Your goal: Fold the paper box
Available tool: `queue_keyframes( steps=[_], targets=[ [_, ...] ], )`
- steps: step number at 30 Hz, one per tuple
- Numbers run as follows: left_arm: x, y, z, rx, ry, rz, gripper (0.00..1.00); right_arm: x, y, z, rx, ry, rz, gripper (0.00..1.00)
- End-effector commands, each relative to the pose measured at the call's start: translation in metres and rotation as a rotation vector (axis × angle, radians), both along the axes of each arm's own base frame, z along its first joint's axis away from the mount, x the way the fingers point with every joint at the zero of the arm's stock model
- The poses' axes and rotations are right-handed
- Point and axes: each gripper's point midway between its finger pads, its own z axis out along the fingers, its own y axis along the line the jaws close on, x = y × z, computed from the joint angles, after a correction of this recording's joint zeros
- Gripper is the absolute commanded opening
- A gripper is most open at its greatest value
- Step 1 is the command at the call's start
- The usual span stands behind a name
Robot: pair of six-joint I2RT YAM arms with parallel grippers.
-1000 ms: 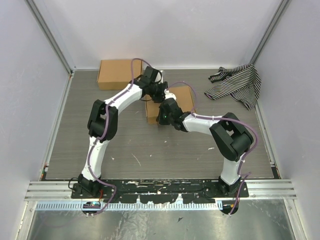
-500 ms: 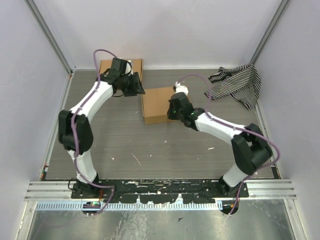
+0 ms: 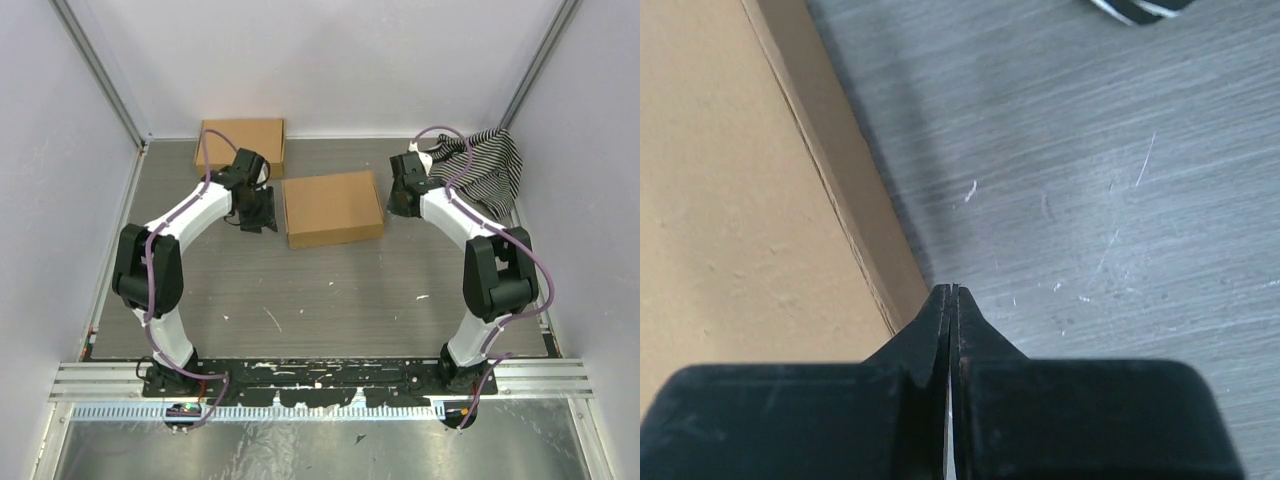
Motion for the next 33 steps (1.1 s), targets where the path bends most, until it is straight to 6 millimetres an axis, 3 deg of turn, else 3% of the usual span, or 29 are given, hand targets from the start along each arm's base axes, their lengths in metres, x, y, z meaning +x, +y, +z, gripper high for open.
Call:
queue_keyframes(
  steps=[1, 3, 4, 7, 9, 12, 14, 25, 33],
  targets=[
    [-0.01, 0.008, 0.013, 0.024, -0.028, -0.007, 0.52, -0.011, 0.002, 0.042, 0.029, -0.108, 0.033, 0.02],
    [-0.009, 0.008, 0.023, 0.014, -0.061, -0.006, 0.54, -0.014, 0.009, 0.057, 0.071, -0.159, 0.066, 0.16],
    [-0.009, 0.008, 0.028, 0.01, -0.077, -0.005, 0.56, -0.015, 0.011, 0.065, 0.086, -0.184, 0.08, 0.35],
    [-0.007, 0.006, 0.041, -0.015, -0.124, -0.015, 0.62, -0.017, 0.013, 0.084, 0.101, -0.24, 0.1, 0.7],
    [-0.007, 0.008, 0.044, -0.022, -0.127, 0.006, 0.81, -0.017, 0.012, 0.089, 0.094, -0.251, 0.104, 0.81],
    [-0.01, 0.008, 0.044, -0.031, -0.109, 0.026, 0.89, -0.016, 0.009, 0.092, 0.072, -0.242, 0.096, 0.87],
    [-0.012, 0.013, 0.047, -0.025, -0.114, 0.062, 0.99, -0.017, 0.006, 0.093, 0.061, -0.24, 0.086, 0.89],
    [-0.026, 0.036, 0.089, -0.09, -0.358, 0.189, 0.98, -0.026, 0.002, 0.102, 0.054, -0.254, 0.089, 0.91],
    [-0.045, 0.048, 0.084, -0.07, -0.334, 0.233, 0.98, -0.037, -0.007, 0.111, 0.049, -0.328, 0.072, 0.88]
  ],
)
